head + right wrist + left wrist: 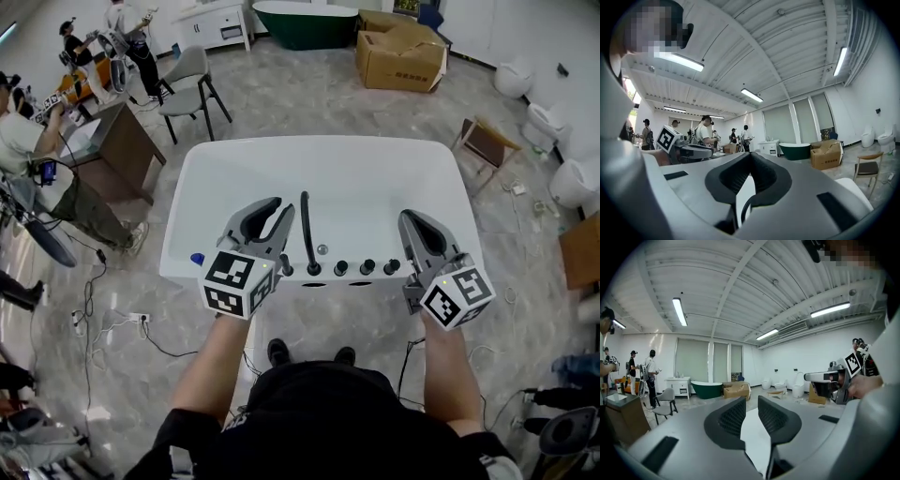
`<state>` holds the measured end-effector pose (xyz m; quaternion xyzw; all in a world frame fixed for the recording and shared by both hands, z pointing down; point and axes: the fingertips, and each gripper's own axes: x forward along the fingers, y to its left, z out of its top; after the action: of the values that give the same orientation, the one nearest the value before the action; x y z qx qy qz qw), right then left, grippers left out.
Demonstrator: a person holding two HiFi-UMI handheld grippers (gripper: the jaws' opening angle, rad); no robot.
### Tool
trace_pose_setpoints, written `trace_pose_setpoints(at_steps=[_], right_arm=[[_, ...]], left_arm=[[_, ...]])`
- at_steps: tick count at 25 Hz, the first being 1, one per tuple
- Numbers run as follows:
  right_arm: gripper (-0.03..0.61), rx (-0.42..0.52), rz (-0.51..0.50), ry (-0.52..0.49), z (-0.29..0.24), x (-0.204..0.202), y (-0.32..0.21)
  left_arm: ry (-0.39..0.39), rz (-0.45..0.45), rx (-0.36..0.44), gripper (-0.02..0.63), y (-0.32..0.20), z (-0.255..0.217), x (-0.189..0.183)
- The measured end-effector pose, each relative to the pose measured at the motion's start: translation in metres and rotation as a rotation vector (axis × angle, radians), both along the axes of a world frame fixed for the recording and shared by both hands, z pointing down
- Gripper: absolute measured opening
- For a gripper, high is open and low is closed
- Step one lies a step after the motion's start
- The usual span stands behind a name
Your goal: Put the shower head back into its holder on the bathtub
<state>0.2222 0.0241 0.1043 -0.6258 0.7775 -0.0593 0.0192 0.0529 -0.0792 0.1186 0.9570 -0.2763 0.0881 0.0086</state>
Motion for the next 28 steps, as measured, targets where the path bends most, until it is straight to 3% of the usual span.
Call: trace_pose_setpoints(at_steps=[7,19,28], right_arm=[[0.012,0.064,0.052,0.077,-0.02,0.007,0.003],[0.011,0.054,0.089,0.055,-0.008,0.015,-0.009],[0.011,0.043,0.094,0.082,-0.011,0.024,-0.015]], left_arm=[[0.0,-0.096,0.029,0.054,-0.02,0.001,-0.027],[0.002,-0.055,0.019,0.041,-0.038,-0.001,-0.009],[-0.004,-0.083,-0.003,0.038,-0.037,0.014,-0.007]])
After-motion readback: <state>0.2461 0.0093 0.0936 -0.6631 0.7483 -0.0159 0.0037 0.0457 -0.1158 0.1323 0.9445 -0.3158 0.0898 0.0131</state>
